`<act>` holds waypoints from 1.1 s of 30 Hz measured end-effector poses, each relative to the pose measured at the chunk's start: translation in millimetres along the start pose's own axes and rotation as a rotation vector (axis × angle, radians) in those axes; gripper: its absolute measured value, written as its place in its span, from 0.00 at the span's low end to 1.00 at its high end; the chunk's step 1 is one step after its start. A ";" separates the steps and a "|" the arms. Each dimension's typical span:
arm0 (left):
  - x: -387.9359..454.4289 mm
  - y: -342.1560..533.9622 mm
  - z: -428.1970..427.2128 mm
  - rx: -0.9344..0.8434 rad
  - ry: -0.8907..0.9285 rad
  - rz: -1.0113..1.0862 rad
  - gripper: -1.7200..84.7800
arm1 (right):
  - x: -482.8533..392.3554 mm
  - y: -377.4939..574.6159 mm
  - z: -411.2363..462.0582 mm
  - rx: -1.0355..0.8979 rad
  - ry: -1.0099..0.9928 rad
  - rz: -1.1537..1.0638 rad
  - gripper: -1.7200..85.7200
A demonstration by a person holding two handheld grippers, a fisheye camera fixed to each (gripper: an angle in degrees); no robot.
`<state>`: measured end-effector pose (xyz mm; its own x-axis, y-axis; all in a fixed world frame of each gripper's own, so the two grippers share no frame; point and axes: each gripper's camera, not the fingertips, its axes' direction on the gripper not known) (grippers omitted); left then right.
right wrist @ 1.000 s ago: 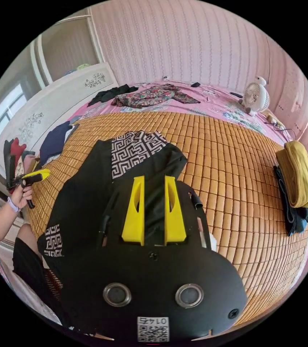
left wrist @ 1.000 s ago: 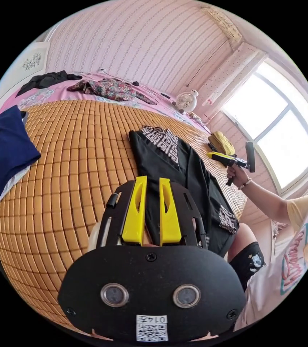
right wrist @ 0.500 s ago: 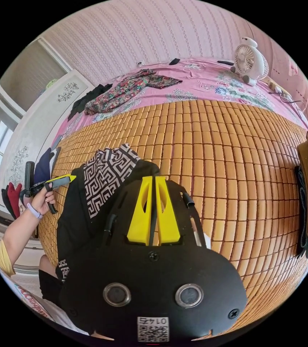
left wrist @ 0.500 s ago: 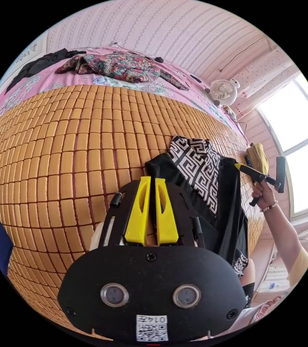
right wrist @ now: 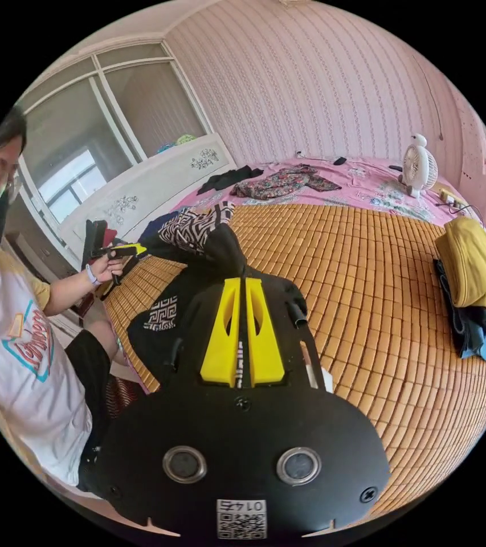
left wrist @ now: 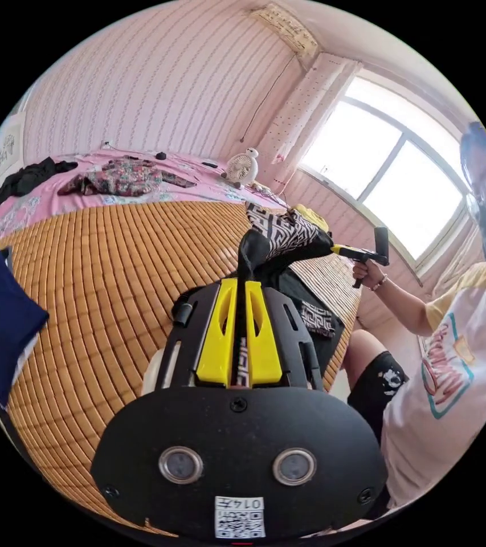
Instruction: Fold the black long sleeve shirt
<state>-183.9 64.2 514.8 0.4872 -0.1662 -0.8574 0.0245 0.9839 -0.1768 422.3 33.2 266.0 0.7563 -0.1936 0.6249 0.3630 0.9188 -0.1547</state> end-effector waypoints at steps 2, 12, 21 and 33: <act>1.1 57.9 0.0 -0.076 0.037 -0.123 0.06 | -14.7 43.0 9.4 -0.127 0.075 0.058 0.07; 70.0 115.1 28.6 -0.161 -0.034 -0.127 0.01 | -79.7 38.2 61.5 -0.273 0.142 0.034 0.08; 187.9 97.3 165.1 -0.241 -0.094 0.174 0.01 | -168.0 -94.5 196.7 -0.420 0.136 -0.338 0.02; 191.8 134.4 199.5 -0.393 -0.209 0.359 0.01 | -258.9 -144.6 338.7 -0.839 0.432 -0.496 0.01</act>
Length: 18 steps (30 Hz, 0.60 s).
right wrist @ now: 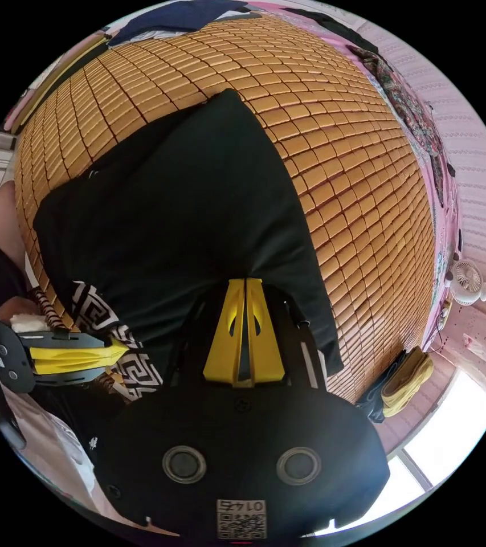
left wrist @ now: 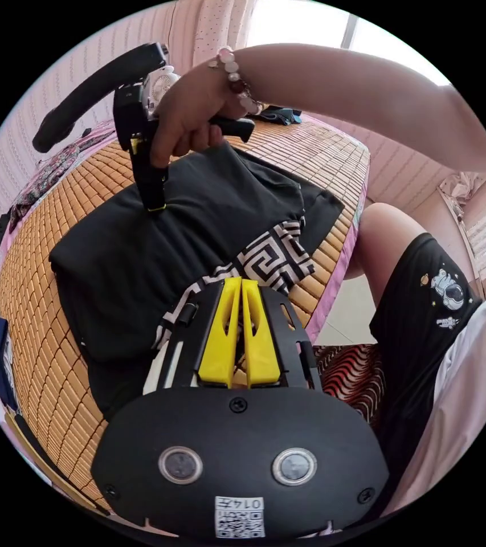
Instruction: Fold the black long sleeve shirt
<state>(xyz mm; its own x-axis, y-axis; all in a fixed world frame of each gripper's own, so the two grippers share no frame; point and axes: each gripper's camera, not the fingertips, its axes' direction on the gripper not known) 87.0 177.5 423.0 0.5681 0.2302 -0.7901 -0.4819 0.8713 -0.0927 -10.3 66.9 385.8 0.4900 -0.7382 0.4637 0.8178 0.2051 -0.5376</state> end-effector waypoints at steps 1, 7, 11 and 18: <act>-11.4 6.6 -0.9 -0.018 0.013 -0.030 0.01 | -2.0 -1.0 -0.4 0.004 0.006 0.018 0.01; -32.5 25.6 -1.4 -0.008 0.076 -0.118 0.01 | -9.8 -0.7 -12.4 0.013 0.040 -0.017 0.01; -26.4 28.9 3.1 0.003 0.063 -0.166 0.01 | 17.8 -20.7 -3.6 -0.033 0.091 0.047 0.01; -13.5 41.2 10.0 0.050 0.033 -0.222 0.01 | 17.0 -11.7 26.8 -0.062 0.100 0.089 0.01</act>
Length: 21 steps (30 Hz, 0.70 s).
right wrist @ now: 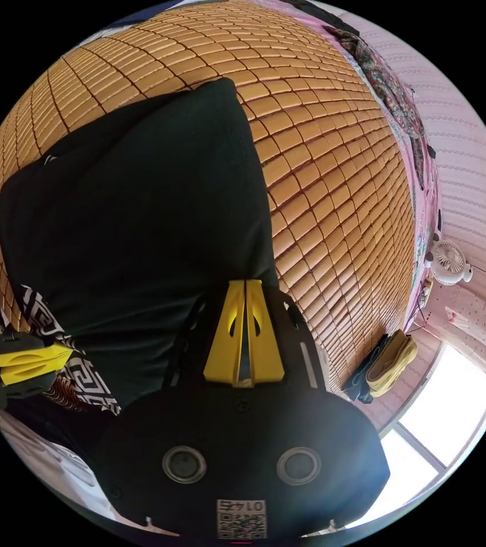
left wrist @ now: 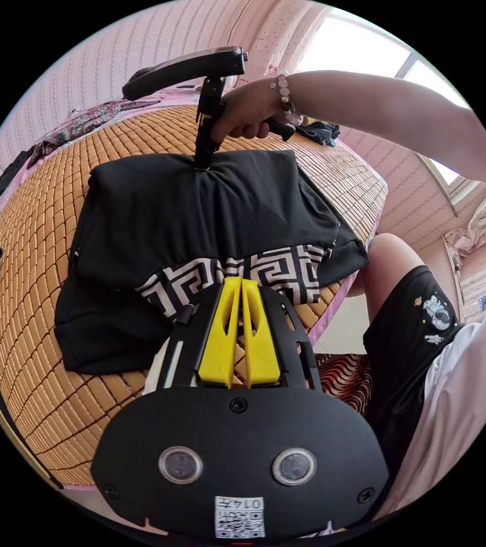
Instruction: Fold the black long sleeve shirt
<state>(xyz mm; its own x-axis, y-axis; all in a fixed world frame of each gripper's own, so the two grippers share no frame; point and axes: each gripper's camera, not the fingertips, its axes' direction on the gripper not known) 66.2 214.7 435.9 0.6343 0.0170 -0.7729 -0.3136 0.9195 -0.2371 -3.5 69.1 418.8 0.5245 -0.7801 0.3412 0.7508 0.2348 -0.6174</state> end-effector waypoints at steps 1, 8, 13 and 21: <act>0.5 2.4 0.5 0.007 0.002 -0.010 0.01 | 1.6 3.8 1.2 0.011 -0.005 0.015 0.01; 0.8 4.9 -8.1 -0.075 0.071 0.019 0.01 | 71.4 124.8 -6.5 0.349 -0.438 0.403 0.01; 22.4 30.4 -35.3 0.083 0.150 0.063 0.09 | 85.5 280.9 24.3 0.413 -0.600 0.693 0.02; 92.7 32.0 -36.0 0.183 0.167 0.182 0.17 | 46.3 417.3 107.0 0.202 -0.715 0.787 0.15</act>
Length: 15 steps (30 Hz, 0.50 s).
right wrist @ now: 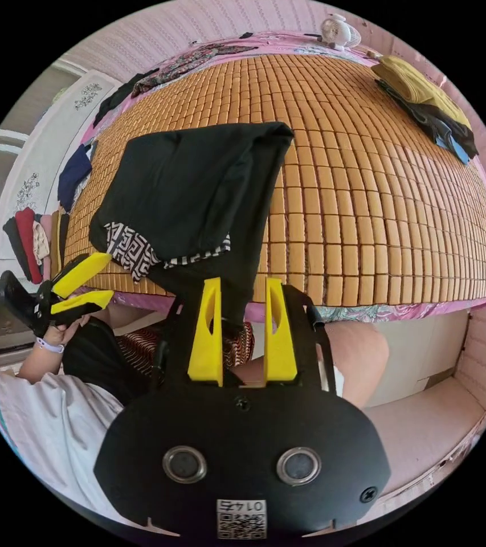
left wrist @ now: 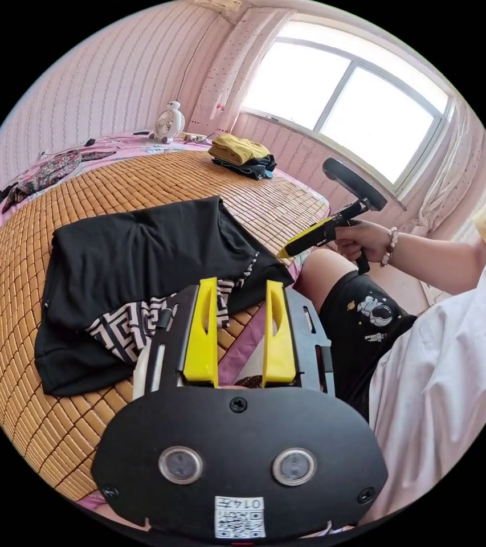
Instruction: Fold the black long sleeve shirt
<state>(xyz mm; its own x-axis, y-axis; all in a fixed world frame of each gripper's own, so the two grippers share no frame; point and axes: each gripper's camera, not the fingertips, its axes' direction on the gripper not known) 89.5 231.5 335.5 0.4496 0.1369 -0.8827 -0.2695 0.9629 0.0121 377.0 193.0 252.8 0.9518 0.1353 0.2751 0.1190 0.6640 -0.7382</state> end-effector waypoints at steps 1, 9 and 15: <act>9.3 -3.3 5.6 -0.009 0.004 0.025 0.18 | 6.2 1.9 2.3 -0.008 -0.009 0.010 0.15; 55.4 -29.1 45.1 -0.087 -0.034 0.125 0.27 | 73.3 20.8 -13.9 0.016 -0.187 0.000 0.04; 66.9 -56.0 81.9 -0.145 -0.055 0.169 0.28 | 137.4 35.6 -40.8 0.163 -0.705 0.156 0.03</act>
<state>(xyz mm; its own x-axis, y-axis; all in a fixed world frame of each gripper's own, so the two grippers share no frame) 204.4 205.8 314.2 0.4323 0.3093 -0.8471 -0.4627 0.8823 0.0860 523.6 205.2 239.2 0.5401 0.6409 0.5455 -0.0983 0.6918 -0.7154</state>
